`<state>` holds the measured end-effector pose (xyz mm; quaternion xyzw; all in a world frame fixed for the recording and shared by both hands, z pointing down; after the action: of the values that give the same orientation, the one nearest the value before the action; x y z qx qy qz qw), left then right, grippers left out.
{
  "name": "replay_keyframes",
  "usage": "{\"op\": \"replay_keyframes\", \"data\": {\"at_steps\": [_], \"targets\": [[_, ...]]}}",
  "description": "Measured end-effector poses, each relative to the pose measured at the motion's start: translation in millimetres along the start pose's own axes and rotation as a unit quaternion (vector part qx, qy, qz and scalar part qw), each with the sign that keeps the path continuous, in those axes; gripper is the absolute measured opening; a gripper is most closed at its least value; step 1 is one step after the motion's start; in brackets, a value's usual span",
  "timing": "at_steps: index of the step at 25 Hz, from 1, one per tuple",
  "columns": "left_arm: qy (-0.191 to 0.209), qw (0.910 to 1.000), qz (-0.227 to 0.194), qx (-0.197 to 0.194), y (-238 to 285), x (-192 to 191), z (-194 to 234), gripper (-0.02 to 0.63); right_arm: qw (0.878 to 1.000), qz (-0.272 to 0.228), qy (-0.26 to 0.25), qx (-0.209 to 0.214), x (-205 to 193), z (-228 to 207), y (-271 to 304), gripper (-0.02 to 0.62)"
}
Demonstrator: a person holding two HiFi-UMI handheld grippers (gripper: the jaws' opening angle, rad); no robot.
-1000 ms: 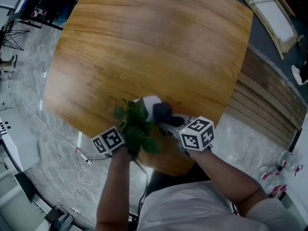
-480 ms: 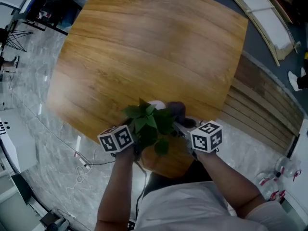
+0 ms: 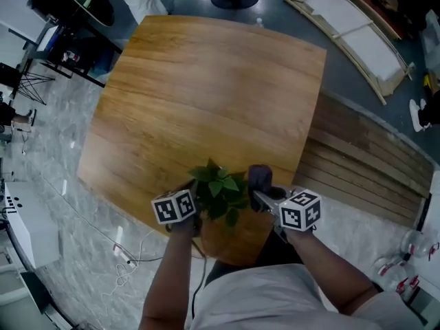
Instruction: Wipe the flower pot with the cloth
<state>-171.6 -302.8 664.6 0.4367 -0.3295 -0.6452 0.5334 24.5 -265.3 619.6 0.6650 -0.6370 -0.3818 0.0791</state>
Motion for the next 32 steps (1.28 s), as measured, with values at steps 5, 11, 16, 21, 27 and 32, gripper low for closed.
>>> {"op": "replay_keyframes", "data": {"at_steps": [5,11,16,21,27,32], "targets": [[0.008,0.9999,-0.006,0.014,-8,-4,-15,0.038,1.0,-0.02,-0.012,0.003,9,6,-32,0.063],[0.0,0.9995,-0.024,0.022,-18,-4,-20,0.04,0.999,-0.032,-0.034,0.003,14,12,-60,0.063],[-0.004,0.9986,-0.045,0.029,-34,0,-14,0.06,0.998,-0.033,-0.048,0.006,16,26,-66,0.063],[-0.003,0.997,-0.073,0.028,-54,-2,-23,0.061,0.997,-0.034,-0.073,0.007,23,42,-75,0.063],[0.02,0.9894,-0.142,0.025,-111,7,-49,0.06,0.991,-0.042,-0.124,0.019,46,81,-83,0.061],[0.054,0.97,-0.234,0.034,-196,22,-79,0.023,0.98,-0.05,-0.189,0.025,72,131,-92,0.061]]}}
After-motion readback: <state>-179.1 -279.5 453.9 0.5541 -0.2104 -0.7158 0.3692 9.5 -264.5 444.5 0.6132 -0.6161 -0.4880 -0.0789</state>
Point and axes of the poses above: the fingertips, and each gripper's own axes: y forward along the fingers, z to its left, x out of its top, the point moved 1 cm from there along -y, backward along the fingers, and after that the axes turned 14 degrees about z, right-handed, at the moved point
